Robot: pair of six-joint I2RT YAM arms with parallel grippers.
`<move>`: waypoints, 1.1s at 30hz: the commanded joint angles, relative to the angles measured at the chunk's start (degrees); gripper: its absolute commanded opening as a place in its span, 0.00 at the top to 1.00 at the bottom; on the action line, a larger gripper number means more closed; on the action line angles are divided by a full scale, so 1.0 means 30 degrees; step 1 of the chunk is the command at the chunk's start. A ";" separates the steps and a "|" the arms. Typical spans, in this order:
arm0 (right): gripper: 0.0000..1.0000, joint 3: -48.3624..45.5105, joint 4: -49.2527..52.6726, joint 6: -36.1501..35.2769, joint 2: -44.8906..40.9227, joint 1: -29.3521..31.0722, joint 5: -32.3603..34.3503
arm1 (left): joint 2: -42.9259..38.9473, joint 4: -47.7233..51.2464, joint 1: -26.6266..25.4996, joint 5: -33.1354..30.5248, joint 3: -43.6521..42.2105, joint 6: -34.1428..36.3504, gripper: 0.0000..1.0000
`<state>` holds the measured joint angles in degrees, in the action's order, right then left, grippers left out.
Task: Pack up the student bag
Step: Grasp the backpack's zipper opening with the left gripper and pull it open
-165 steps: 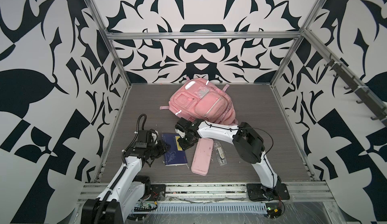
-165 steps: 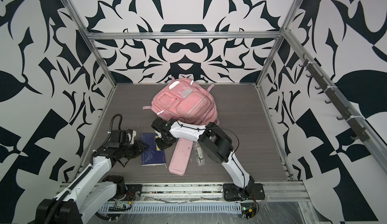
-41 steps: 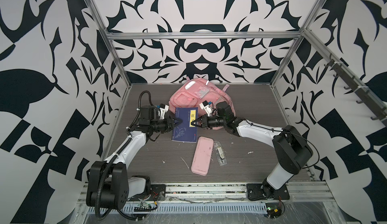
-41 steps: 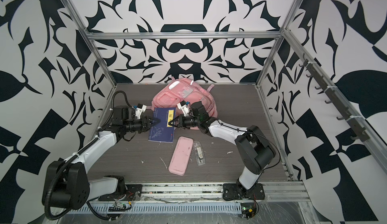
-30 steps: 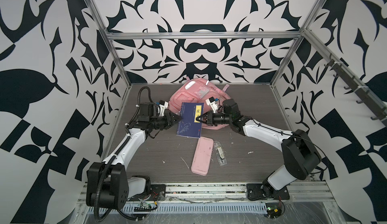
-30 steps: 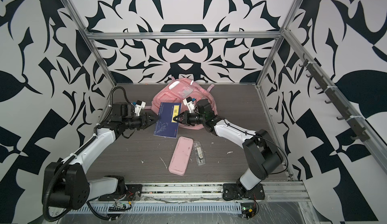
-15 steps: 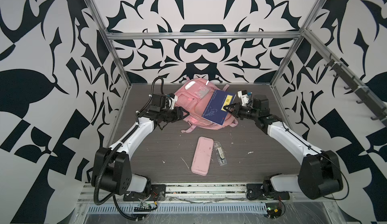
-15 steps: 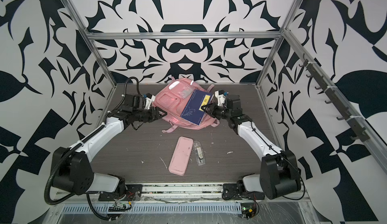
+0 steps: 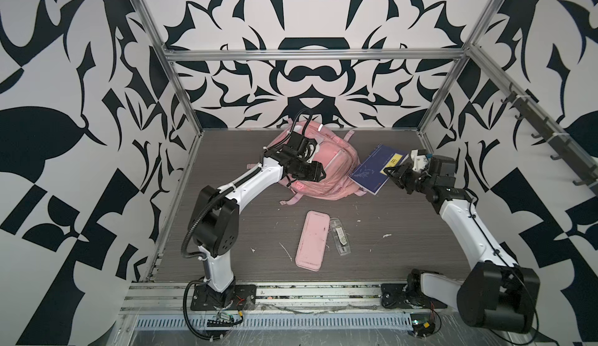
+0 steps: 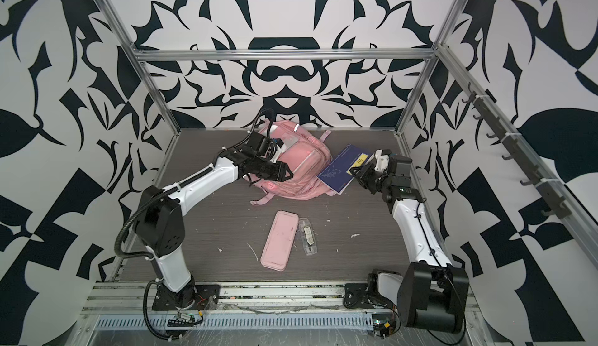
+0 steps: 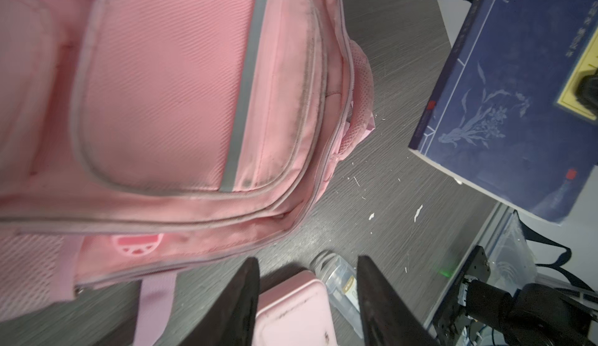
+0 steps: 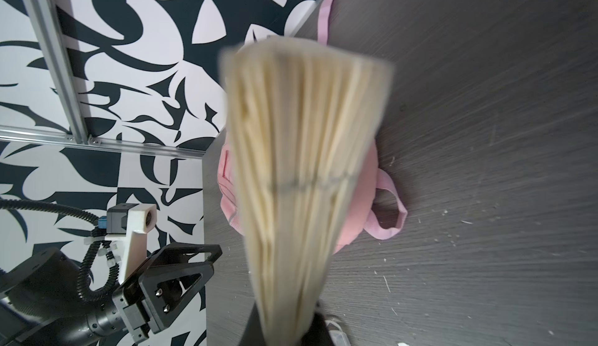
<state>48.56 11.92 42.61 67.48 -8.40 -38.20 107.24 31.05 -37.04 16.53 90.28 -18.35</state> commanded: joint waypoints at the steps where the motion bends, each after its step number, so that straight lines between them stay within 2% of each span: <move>1: 1.00 -0.0064 0.0639 -0.0626 -0.0814 -0.0466 -0.0015 | 0.1515 0.2407 -0.0881 -0.1128 0.2030 0.1413 0.49; 6: 1.00 -0.0190 0.1176 -0.0743 -0.1380 -0.0802 0.0074 | 0.3820 0.3921 -0.1960 -0.2379 0.4824 0.2357 0.50; 12: 1.00 -0.0174 0.1586 -0.0847 -0.1738 -0.0831 0.0195 | 0.6155 0.5411 -0.2478 -0.4081 0.7520 0.3335 0.51; 21: 1.00 -0.0160 0.1973 -0.1056 -0.1737 -0.0824 0.0194 | 0.8551 0.6895 -0.2939 -0.4186 0.9999 0.4157 0.53; 29: 1.00 -0.0320 0.1898 -0.1078 -0.1780 -0.0815 0.0046 | 0.9809 0.7405 -0.3182 -0.4535 1.1462 0.4390 0.69; 33: 1.00 -0.0552 0.1853 -0.1061 -0.1884 -0.0812 -0.0011 | 0.9470 0.7446 -0.3182 -0.5066 1.1612 0.4418 0.92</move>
<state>47.00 19.49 40.27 63.68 -10.70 -37.17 135.96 50.41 -46.30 2.66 123.68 -5.96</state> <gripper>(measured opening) 0.117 0.105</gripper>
